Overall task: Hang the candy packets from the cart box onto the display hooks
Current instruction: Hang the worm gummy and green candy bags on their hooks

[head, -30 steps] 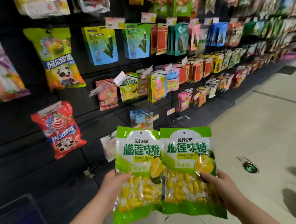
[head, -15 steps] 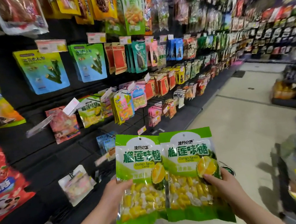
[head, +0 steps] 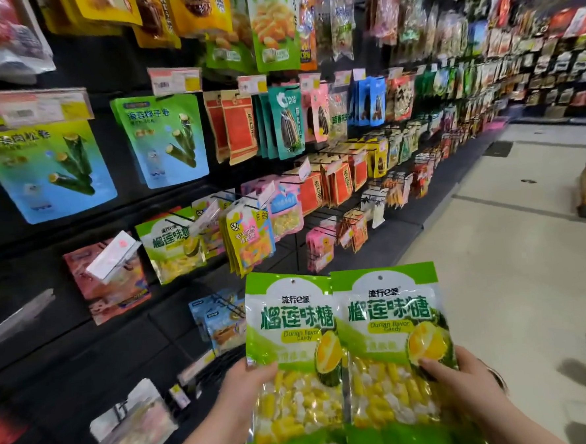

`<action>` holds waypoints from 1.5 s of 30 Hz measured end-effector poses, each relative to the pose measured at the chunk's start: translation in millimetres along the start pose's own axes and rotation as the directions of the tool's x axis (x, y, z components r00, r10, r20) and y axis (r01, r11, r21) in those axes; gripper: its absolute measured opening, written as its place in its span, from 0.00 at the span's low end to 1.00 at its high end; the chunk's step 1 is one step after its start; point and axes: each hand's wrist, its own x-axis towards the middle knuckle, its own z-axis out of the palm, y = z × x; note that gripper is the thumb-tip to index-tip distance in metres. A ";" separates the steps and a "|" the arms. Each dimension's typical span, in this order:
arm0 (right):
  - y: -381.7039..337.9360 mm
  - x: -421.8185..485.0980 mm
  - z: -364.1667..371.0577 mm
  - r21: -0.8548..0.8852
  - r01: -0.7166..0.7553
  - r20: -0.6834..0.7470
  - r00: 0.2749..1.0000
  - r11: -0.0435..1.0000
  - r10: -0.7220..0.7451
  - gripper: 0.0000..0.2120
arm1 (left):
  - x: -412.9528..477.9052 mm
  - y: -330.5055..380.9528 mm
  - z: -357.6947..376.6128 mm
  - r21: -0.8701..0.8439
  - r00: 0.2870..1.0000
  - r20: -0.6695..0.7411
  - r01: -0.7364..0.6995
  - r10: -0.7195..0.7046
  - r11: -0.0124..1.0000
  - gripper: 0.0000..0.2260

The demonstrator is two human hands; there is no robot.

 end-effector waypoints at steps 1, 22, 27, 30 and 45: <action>-1.3 11.1 2.6 -0.005 -0.007 0.023 1.000 1.000 0.007 0.10 | 4.7 1.7 0.6 -0.002 1.000 -0.008 0.000 0.000 1.000 0.15; -69.5 248.3 58.7 -0.161 0.174 0.641 0.767 0.972 -0.031 0.08 | 45.6 10.7 75.7 -0.219 0.850 -0.526 -0.170 0.031 0.961 0.11; -70.7 256.3 97.0 -0.173 0.233 0.719 0.694 0.957 -0.039 0.08 | 38.0 1.3 59.1 -0.258 0.765 -0.641 -0.150 -0.052 0.954 0.16; -75.1 259.4 129.0 -0.177 0.230 0.768 0.640 0.957 -0.011 0.09 | 41.2 -2.4 41.5 -0.275 0.728 -0.681 -0.146 -0.085 0.950 0.24; -93.5 253.1 266.4 -0.102 0.141 0.825 0.565 0.985 0.005 0.11 | 80.0 4.3 -64.4 -0.246 0.679 -0.732 -0.188 -0.056 0.951 0.04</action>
